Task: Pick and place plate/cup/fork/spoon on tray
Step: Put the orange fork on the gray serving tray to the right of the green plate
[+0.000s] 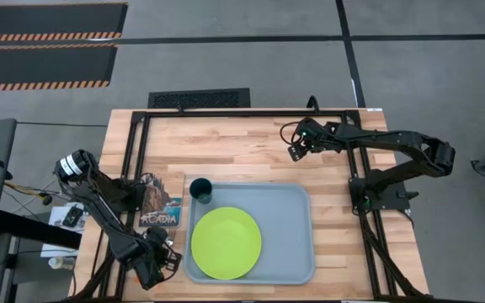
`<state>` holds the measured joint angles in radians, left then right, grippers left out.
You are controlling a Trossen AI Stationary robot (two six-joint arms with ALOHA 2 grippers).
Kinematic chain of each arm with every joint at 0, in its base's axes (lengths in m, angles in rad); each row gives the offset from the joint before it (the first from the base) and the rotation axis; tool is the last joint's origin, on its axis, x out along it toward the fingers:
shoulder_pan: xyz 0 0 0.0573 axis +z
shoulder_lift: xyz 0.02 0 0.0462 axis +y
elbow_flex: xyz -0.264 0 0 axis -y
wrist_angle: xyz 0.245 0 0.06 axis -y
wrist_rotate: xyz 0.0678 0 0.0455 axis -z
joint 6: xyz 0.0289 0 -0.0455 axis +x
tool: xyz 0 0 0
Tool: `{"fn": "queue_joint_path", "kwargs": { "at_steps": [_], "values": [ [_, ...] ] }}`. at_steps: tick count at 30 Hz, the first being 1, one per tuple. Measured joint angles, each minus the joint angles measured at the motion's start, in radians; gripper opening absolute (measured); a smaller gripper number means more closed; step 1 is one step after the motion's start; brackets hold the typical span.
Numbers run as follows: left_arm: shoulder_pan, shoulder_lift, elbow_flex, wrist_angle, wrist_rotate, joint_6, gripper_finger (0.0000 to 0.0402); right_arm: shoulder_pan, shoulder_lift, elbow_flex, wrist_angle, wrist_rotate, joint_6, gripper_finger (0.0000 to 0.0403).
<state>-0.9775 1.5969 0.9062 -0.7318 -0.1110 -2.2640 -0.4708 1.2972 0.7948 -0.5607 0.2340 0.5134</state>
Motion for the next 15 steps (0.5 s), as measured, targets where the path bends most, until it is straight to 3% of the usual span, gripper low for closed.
{"fn": "queue_joint_path", "kwargs": {
  "at_steps": [8,15],
  "values": [
    [0.012,-0.028,0.121,-0.089,-0.043,0.039,0.0019,0.000,0.000,0.000,0.000,0.000,-0.006,0.0281],
    [0.053,-0.040,0.242,-0.112,-0.154,0.119,0.0023,0.000,0.000,0.000,0.000,0.000,-0.017,0.0281]
  ]
}}
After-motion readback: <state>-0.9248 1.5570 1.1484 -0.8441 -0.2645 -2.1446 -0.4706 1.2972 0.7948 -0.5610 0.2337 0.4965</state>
